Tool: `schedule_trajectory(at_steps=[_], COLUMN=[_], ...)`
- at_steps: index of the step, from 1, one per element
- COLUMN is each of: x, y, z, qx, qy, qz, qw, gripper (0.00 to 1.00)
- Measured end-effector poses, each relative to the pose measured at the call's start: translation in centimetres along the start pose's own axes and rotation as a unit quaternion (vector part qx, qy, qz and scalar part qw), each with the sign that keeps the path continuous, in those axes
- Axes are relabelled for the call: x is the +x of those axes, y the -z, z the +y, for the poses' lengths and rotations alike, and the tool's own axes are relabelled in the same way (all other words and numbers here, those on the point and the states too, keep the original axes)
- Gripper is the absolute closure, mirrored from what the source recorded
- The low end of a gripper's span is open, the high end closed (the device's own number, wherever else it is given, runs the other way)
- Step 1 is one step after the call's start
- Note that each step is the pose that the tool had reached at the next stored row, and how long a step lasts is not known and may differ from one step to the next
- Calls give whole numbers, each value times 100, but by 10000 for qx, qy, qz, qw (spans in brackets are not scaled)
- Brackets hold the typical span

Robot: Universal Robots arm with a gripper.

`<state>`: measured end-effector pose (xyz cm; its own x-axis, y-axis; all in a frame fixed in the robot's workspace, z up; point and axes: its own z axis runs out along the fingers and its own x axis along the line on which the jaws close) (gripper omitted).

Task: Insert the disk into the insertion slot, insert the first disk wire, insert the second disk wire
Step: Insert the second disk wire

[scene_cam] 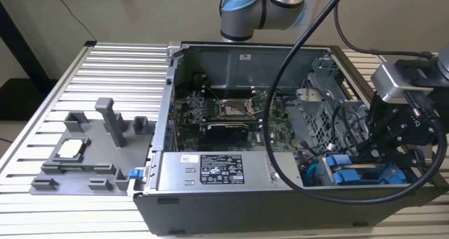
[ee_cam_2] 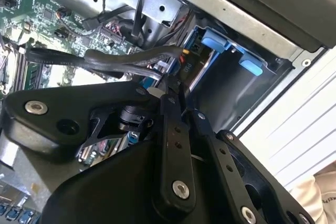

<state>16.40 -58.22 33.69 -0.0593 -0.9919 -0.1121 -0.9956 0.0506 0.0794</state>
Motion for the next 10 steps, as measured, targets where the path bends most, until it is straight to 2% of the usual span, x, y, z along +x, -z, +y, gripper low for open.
schedule_trajectory(at_steps=[3,6,7,10], x=[3,4,4,-3], y=[-30,-45,-39,29], z=[-2,-5,-5,2], qx=[0,1,0,-9], qy=[-1,1,1,-1], qz=[6,-6,-4,0], qw=[10000,10000,10000,10000], gripper=[84,82,76,76])
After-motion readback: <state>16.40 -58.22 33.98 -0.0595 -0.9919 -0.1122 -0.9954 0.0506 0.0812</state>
